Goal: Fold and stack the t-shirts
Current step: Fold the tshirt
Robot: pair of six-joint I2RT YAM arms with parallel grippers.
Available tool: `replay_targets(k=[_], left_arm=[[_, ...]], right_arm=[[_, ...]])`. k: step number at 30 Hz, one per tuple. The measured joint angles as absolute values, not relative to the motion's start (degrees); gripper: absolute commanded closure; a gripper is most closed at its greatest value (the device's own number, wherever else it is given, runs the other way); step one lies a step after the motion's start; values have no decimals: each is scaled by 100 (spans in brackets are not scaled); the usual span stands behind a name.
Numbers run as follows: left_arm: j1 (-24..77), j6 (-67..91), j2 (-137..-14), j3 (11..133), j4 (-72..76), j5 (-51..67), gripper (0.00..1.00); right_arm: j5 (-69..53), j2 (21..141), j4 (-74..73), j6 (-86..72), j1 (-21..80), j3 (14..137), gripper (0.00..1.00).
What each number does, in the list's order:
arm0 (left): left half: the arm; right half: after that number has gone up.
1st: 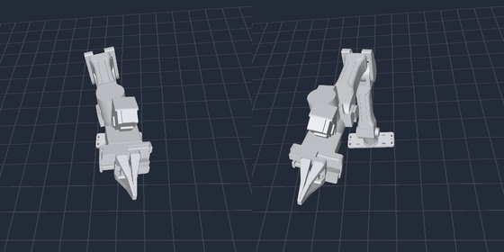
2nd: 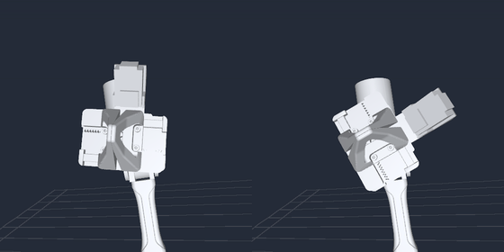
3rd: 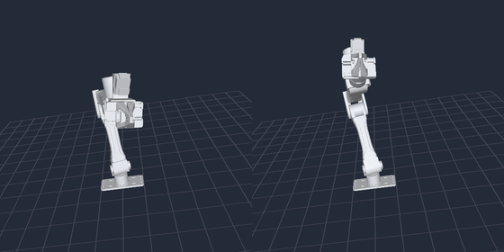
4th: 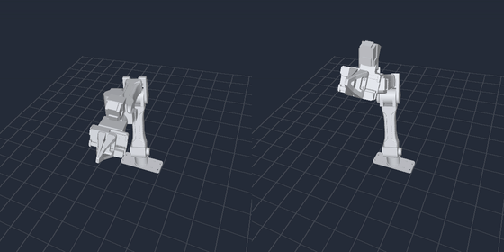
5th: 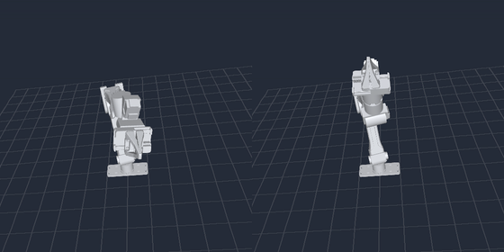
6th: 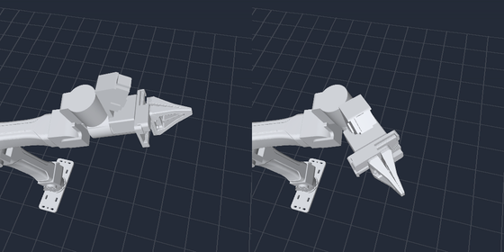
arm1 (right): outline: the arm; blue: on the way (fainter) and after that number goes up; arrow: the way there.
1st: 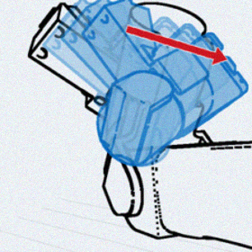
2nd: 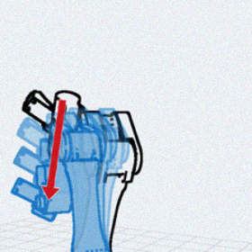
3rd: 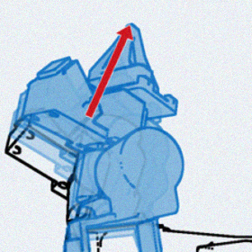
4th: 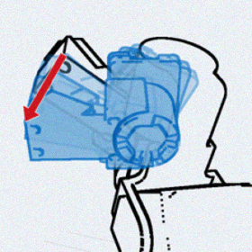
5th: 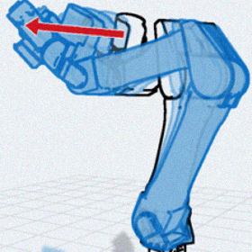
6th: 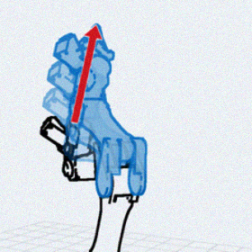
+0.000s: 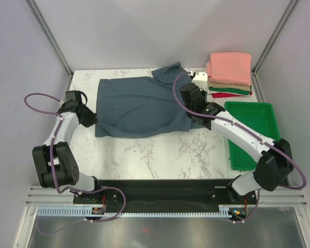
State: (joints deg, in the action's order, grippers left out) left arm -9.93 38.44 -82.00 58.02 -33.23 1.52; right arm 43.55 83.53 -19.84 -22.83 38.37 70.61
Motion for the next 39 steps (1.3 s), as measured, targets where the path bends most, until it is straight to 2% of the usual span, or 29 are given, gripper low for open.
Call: replay_targets(k=[11, 23, 26, 27, 28, 29, 30, 32, 36, 39], left_arm=[[-1046, 3802, -9865, 7288, -3330, 139, 98], [-1192, 3785, -10866, 7970, -3498, 99, 98], [-1194, 3752, -11118, 8394, -3640, 49, 85], [-1205, 3712, -11194, 8547, -3682, 58, 67], [-1216, 3634, -11271, 8722, -3723, 78, 61], [-1234, 3577, -11347, 8914, -3774, 167, 57], [-1249, 3542, -11419, 9118, -3811, 274, 51], [-1253, 3461, -11511, 9435, -3876, 412, 49], [-1216, 3371, -11308, 9467, -3944, 445, 48], [-1175, 3389, -10527, 8403, -3723, 375, 48]], right_arm=[[3763, 10047, -1857, -1796, 3041, 8674, 100], [3376, 11592, -1949, -1649, 2523, 10101, 100], [3308, 11944, -2106, -1623, 2414, 10541, 100], [3297, 12066, -2150, -1608, 2373, 10704, 97], [3295, 12171, -2198, -1594, 2338, 10866, 89], [3295, 12298, -2296, -1566, 2296, 11102, 62], [3299, 12429, -2355, -1555, 2257, 11345, 44], [3301, 12663, -2526, -1459, 2189, 11845, 17], [3280, 12761, -2703, -1396, 2102, 12293, 13], [3006, 12396, -2705, -1590, 2080, 11799, 13]])
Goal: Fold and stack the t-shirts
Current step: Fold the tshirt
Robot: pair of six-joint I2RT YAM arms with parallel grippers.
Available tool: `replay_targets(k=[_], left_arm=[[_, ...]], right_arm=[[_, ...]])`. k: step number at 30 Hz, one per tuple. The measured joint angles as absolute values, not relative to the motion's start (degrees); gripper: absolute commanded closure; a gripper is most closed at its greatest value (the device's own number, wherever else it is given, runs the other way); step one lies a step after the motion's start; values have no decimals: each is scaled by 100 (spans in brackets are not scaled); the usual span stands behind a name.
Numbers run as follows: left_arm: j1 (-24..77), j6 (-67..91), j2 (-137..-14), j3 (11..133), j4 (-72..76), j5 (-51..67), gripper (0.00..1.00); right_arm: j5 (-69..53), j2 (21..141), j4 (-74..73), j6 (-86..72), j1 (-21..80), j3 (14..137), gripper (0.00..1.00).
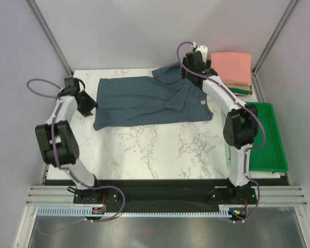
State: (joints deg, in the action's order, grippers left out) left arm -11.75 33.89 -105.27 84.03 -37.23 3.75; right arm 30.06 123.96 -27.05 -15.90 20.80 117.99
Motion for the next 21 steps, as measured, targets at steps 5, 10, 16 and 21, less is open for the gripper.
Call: replay_targets(k=[5, 10, 16, 21], left_arm=[[-1149, 3675, -8753, 6016, -3105, 364, 48], [-1157, 4084, -7782, 4392, -2327, 357, 48], [-1232, 4348, -7817, 3913, -1728, 355, 50], [-1280, 4388, -8278, 3942, -1247, 355, 50]], right_arm=[[1890, 10626, -2165, -2257, 2093, 8993, 13], [1146, 9386, -1778, -2783, 2115, 6947, 17], [574, 9220, -1330, -3074, 1616, 5603, 30], [384, 9321, -1111, -3142, 1007, 5321, 30]])
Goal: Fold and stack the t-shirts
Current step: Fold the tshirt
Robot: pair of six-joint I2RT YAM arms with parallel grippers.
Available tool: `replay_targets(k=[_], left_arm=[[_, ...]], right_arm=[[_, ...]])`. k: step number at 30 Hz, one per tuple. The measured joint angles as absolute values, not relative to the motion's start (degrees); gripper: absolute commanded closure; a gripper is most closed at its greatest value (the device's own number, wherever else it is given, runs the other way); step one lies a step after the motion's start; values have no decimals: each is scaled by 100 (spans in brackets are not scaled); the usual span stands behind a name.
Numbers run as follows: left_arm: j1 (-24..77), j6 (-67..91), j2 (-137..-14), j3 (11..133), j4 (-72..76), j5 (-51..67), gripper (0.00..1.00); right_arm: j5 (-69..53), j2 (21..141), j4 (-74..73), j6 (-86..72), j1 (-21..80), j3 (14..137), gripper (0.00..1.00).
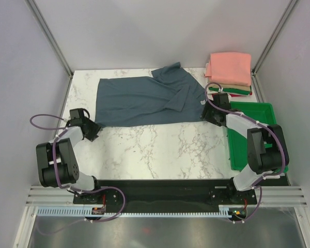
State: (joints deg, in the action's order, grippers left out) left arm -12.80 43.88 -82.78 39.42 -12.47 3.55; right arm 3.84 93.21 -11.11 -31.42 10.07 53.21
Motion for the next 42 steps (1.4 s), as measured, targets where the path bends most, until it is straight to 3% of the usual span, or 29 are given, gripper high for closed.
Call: replay_targets(k=[11, 15, 21, 22, 24, 25, 27, 29, 37, 42], left_arm=[[-1295, 4386, -8702, 4134, -840, 290, 52], [-1302, 4386, -8709, 4134, -773, 209, 52], [-1306, 4386, -8862, 4193, -552, 169, 55], [-1306, 4386, -8908, 4233, -530, 163, 56], [-1306, 4386, -9024, 4300, -434, 158, 69], [-1306, 4372, -9105, 4348, -390, 156, 78], [-1306, 4335, -9284, 4427, -259, 163, 98], [-1306, 4311, -9376, 4508, -154, 176, 98], [-1308, 4274, -8650, 4694, -746, -130, 98], [-1299, 4158, -7992, 5354, -1361, -318, 98]], right_arm=[[-25, 9863, -338, -3218, 729, 5323, 30], [-78, 9922, -255, -3236, 624, 5319, 36], [-154, 9985, -113, -3229, 539, 5284, 54], [-169, 9988, -54, -3232, 534, 5258, 62], [-202, 9988, 43, -3245, 513, 5199, 72], [-228, 9992, 73, -3251, 506, 5162, 80], [-305, 9994, 128, -3247, 502, 5111, 89], [-344, 9994, 156, -3240, 502, 5100, 100], [-469, 9861, -21, -3256, 410, 5142, 100], [-471, 8943, -366, -3286, 307, 5188, 100]])
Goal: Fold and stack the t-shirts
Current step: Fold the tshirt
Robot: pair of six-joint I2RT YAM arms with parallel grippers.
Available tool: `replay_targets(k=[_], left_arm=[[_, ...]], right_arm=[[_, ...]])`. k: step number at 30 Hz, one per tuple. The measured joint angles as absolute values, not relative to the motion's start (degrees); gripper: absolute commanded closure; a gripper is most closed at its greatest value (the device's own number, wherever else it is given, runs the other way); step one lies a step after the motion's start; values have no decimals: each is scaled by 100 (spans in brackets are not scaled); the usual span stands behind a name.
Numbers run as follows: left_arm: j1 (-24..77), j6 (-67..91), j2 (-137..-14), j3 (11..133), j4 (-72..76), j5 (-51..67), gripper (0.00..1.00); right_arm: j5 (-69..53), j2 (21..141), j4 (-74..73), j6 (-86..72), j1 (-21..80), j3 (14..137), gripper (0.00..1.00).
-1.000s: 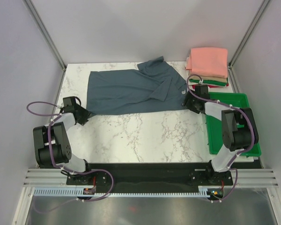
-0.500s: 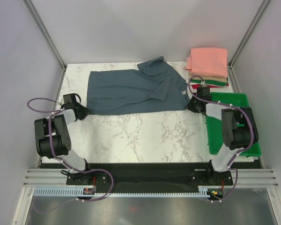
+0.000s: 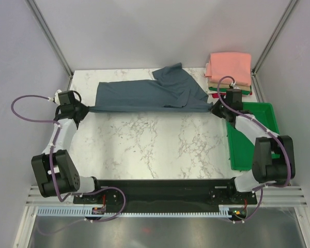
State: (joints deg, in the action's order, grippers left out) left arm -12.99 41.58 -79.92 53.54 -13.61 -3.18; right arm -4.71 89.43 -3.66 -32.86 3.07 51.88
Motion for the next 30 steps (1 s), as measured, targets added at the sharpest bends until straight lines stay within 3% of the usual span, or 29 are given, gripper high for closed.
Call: replay_targets(k=[7, 10, 13, 16, 17, 18, 19, 20, 22, 30], left_arm=[[-1304, 4062, -7087, 5153, -2029, -480, 98], [-1376, 4064, -6632, 4694, -2307, -482, 94], [-1601, 4069, -6029, 4125, -2665, -357, 78], [-1874, 4108, -5505, 3885, -3059, -294, 52], [-1957, 4128, -5304, 3859, -3175, -303, 41], [-2014, 4136, -5142, 3846, -3232, -333, 36], [-2053, 4167, -4917, 3844, -3323, -397, 32], [-2056, 4180, -4707, 3833, -3385, -469, 23], [-2056, 4206, -4252, 3835, -3527, -598, 21], [-2056, 3983, -3621, 3988, -3752, -532, 25]], right_arm=[[-495, 7627, -355, -3315, 298, 4748, 100], [-523, 7332, -412, -3389, 292, 4145, 100], [-543, 7067, -541, -3531, 287, 3540, 100], [-576, 6641, -685, -3697, 283, 2965, 100], [-580, 6469, -735, -3752, 276, 2810, 97], [-591, 6285, -768, -3798, 274, 2668, 89], [-617, 6099, -808, -3844, 272, 2556, 62], [-639, 5948, -843, -3918, 270, 2484, 49], [-694, 5631, -906, -3970, 261, 2368, 31], [-781, 5026, -1181, -3946, 250, 2370, 29]])
